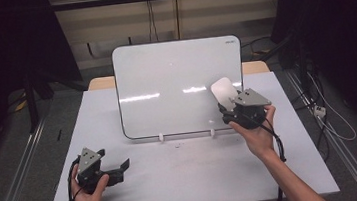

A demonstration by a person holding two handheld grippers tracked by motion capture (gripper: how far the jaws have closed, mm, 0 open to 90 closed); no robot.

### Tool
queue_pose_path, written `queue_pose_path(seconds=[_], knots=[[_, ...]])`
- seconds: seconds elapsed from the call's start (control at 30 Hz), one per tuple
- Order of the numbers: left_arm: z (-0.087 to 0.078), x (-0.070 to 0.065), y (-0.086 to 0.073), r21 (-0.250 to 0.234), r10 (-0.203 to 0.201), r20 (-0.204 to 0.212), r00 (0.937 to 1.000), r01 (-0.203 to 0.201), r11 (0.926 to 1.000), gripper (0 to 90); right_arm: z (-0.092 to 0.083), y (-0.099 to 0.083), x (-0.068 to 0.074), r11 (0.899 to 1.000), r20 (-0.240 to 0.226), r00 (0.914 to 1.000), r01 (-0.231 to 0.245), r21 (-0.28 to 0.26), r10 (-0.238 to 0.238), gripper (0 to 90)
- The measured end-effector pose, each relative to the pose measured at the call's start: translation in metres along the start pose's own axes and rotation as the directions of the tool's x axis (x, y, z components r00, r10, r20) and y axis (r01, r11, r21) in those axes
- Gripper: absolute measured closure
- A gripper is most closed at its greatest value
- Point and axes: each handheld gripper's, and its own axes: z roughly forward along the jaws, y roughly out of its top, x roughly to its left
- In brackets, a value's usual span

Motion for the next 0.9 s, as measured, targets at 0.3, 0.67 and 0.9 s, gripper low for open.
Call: queue_pose_path(seconds=[0.3,0.67,0.9], knots=[[-0.002,0.001,0.002,-0.011,0.003,-0.008,1.0000,-0.003,0.9999,5.4,0.005,-0.018,0.004,0.999,0.002,0.9999,0.015,0.039,-0.015,31.3],[0.000,-0.001,0.002,-0.005,0.006,-0.007,1.0000,-0.006,1.0000,5.4,0.015,-0.024,0.013,0.997,0.018,0.9980,0.059,0.055,-0.060,31.3],[0.000,0.000,0.002,0.000,0.000,-0.012,0.9999,0.000,1.0000,5.4,0.024,-0.030,0.008,0.996,0.038,0.9978,0.051,0.071,-0.054,31.2]])
